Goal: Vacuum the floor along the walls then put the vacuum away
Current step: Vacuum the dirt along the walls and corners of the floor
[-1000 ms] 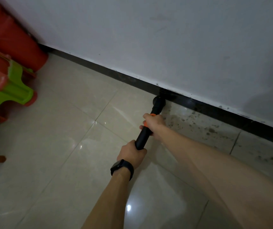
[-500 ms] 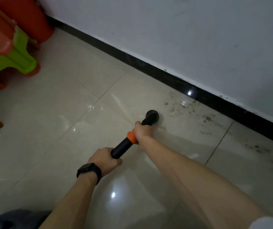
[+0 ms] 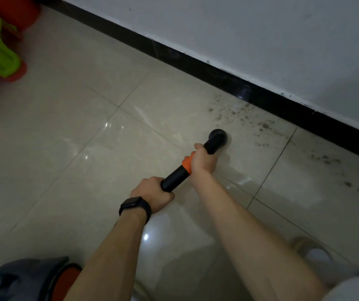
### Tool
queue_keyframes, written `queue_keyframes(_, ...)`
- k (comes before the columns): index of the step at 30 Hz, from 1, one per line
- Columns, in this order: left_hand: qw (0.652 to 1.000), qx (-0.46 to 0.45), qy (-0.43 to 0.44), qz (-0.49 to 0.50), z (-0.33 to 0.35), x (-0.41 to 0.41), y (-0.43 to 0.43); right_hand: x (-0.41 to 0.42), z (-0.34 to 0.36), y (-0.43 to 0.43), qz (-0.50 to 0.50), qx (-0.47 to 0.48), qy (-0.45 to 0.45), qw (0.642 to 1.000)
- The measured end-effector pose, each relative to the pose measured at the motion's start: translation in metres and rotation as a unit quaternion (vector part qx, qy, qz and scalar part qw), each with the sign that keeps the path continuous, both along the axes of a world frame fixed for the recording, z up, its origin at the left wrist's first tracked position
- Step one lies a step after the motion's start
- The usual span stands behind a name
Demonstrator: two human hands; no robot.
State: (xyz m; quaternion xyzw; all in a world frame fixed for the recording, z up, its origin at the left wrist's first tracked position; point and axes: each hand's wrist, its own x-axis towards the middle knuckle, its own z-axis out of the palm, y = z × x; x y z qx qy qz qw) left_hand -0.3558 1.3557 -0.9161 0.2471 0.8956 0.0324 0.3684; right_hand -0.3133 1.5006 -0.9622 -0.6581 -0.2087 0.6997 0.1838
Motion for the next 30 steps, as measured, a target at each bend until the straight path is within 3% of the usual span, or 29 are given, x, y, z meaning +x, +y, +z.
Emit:
queue_keyframes(11, 0.998, -0.010, 0.000, -0.057, -0.010, 0.008, 0.010, 0.029, -0.009, 0.001, -0.098, -0.012, 0.015, 0.995)
queue_keyframes(23, 1.000, 0.013, 0.021, 0.010, -0.011, -0.015, 0.013, -0.011, -0.005, 0.015, -0.022, -0.038, 0.129, 0.991)
queue_keyframes(30, 0.998, 0.004, 0.044, 0.034, -0.015, -0.028, 0.010, -0.033, -0.010, 0.012, 0.018, -0.049, 0.151, 0.987)
